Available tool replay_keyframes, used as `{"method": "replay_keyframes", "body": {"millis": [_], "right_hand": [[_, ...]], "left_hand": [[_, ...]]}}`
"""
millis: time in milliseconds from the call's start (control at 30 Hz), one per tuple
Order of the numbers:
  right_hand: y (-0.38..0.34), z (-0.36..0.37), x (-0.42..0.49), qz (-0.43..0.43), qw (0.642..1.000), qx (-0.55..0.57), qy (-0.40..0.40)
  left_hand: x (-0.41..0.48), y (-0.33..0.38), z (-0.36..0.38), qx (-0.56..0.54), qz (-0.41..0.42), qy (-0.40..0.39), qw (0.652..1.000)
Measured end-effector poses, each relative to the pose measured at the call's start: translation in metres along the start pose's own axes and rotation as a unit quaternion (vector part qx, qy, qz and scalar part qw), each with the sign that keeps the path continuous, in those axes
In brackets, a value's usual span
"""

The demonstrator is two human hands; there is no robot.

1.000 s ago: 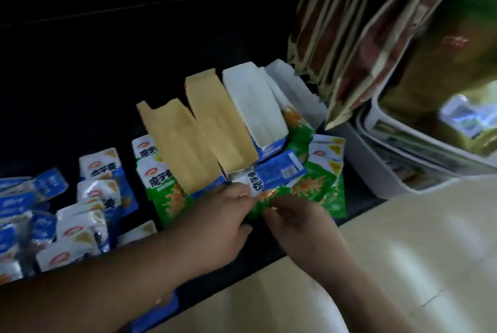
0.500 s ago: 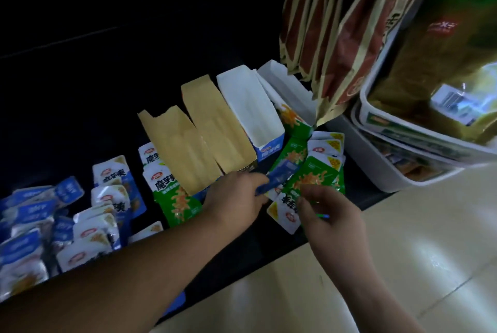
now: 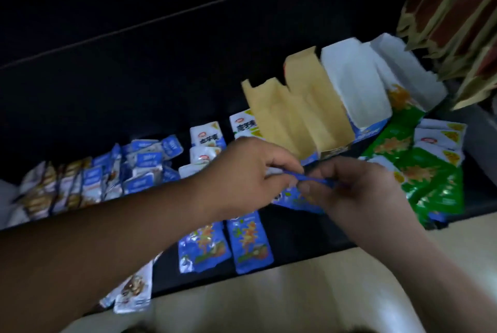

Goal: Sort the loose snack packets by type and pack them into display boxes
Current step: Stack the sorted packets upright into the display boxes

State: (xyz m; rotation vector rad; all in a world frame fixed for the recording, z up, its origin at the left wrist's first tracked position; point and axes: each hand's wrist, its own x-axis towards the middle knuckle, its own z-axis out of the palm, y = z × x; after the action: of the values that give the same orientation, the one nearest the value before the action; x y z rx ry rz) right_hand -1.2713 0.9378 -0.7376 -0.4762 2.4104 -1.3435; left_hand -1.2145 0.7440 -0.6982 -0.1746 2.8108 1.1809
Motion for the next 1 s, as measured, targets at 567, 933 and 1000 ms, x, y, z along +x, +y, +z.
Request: {"method": "replay_keyframes", "body": {"millis": [567, 933, 1000], "right_hand": [[0.003, 0.147, -0.048, 0.039, 0.994, -0.056, -0.091], [0.009, 0.172, -0.047, 0.017, 0.989, 0.026, -0.147], [0.015, 0.169, -0.047, -0.021, 0.994, 0.007, -0.106]], "left_hand": [[-0.108, -0.134, -0.005, -0.198, -0.289, 0.105, 0.931], [-0.102, -0.15, 0.003, 0.04, -0.237, 0.186, 0.953], [-0.107, -0.15, 0.002, 0.06, -0.206, 0.181, 0.96]]}}
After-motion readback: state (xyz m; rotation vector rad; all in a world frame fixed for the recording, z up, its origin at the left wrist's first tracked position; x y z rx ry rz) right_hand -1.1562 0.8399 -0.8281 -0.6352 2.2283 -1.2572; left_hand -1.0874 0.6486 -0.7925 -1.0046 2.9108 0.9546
